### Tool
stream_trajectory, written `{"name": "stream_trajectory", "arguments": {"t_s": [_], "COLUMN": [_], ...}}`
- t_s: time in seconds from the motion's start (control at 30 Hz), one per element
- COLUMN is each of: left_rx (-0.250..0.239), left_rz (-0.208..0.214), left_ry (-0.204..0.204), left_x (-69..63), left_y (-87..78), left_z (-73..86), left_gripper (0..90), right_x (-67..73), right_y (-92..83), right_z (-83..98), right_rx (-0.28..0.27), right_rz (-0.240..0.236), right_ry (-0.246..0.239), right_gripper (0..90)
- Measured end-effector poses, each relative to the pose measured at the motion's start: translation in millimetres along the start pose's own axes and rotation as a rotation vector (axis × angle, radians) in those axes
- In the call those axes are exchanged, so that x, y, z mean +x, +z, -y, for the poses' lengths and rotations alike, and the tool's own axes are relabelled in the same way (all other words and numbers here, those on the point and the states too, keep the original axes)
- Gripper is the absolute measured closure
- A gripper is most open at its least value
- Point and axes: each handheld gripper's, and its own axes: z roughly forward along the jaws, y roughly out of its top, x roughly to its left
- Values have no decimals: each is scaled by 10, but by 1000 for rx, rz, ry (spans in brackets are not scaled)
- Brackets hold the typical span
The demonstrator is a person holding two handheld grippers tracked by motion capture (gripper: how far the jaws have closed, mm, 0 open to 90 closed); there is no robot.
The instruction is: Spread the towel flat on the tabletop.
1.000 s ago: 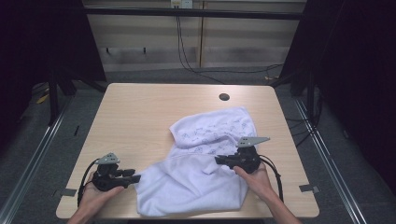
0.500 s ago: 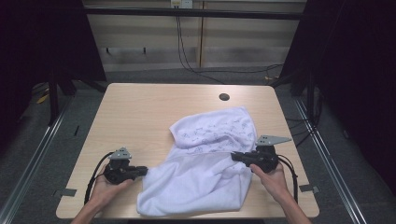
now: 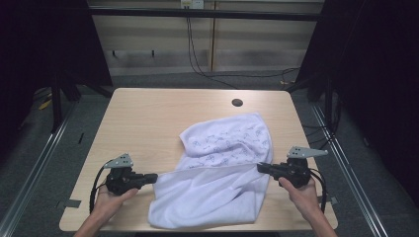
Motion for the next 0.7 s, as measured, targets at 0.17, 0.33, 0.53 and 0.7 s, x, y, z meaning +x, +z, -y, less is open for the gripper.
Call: {"name": "stream_trajectory", "arguments": {"t_s": [0.17, 0.33, 0.53, 0.7], "left_rx": [-89, -102, -56, 54], "left_rz": [44, 88, 140, 199], "left_ry": [17, 36, 64, 107], "left_x": [-208, -422, -707, -948], "left_y": [-228, -373, -481, -500], "left_z": [-33, 75, 289, 453], "left_gripper": [886, 887, 887, 886], "right_x": [155, 390, 682, 903], "right_y": [-263, -556, -781, -928], "right_z": [-15, 44, 335, 640], "right_rx": [-9, -30, 5, 77], "right_rz": [-10, -37, -51, -68], "right_ry": [-24, -53, -64, -94], "right_gripper": [886, 887, 884, 821]}}
